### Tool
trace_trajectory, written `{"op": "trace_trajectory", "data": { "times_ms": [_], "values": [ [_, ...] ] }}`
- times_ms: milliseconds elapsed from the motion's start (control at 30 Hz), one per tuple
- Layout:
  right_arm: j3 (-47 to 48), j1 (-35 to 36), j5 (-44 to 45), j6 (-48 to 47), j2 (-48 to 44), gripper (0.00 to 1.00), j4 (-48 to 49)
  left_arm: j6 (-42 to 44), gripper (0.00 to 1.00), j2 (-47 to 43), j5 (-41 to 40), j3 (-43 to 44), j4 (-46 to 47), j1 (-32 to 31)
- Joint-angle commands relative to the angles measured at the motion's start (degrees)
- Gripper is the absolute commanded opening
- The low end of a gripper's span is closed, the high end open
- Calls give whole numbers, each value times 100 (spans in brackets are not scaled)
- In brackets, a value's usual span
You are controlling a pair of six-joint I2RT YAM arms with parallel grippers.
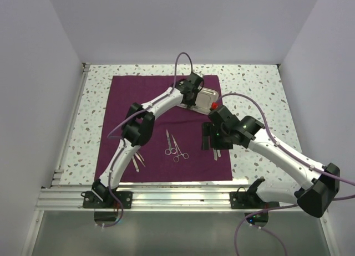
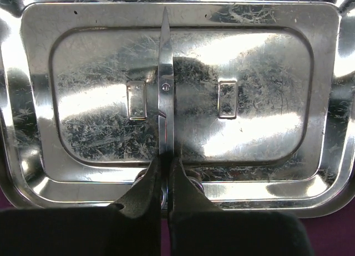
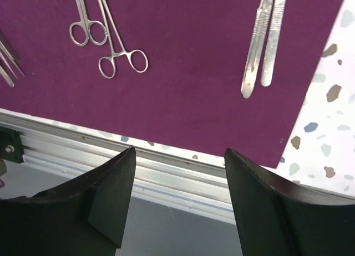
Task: Open and lay out the surgical kit
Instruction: Pick up the medical item from the container, then move the container from the surgical kit.
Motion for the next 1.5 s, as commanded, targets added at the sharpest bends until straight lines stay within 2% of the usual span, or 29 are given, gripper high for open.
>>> {"op": "trace_trajectory", "data": {
  "times_ms": [0, 167, 300, 533, 767, 933, 1000, 1100, 1233, 1300, 1467],
  "values": [
    [170, -51, -389, -163, 147, 68, 362, -47, 0, 623, 317, -781, -1411, 10],
    [302, -59, -407, -110, 288, 64, 485, -20, 0, 114, 547, -1080, -1103, 10],
    [189, -51, -425, 144, 174, 62, 748, -64, 0, -282, 643, -985, -909, 10],
    [100, -51, -329, 347, 94, 61, 846, -187, 0, -985, 582, -598, -610, 45],
    [65, -51, -152, 470, 86, 60, 916, -406, 0, -1390, 731, -396, -162, 335],
    [-14, -51, -135, 549, 77, 59, 1013, -442, 0, -1381, 723, 324, -293, 475],
    [-32, -51, -47, 523, 103, 59, 1004, -459, 0, -1495, 697, 334, -364, 484],
    [-14, -129, 225, 418, 200, 59, 1074, -538, 0, -2125, 565, -147, -355, 476],
    [152, -673, 138, 146, 629, 59, 1469, -582, 0, -3216, 310, -1901, 22, 458],
    [398, -1165, -64, -21, 1077, 59, 1759, -582, 0, -3820, 152, -2579, 102, 458],
    [1540, -1956, -292, -391, 2395, 58, 2032, -538, 0, -4772, -77, -3383, -29, 458]
  ]
}}
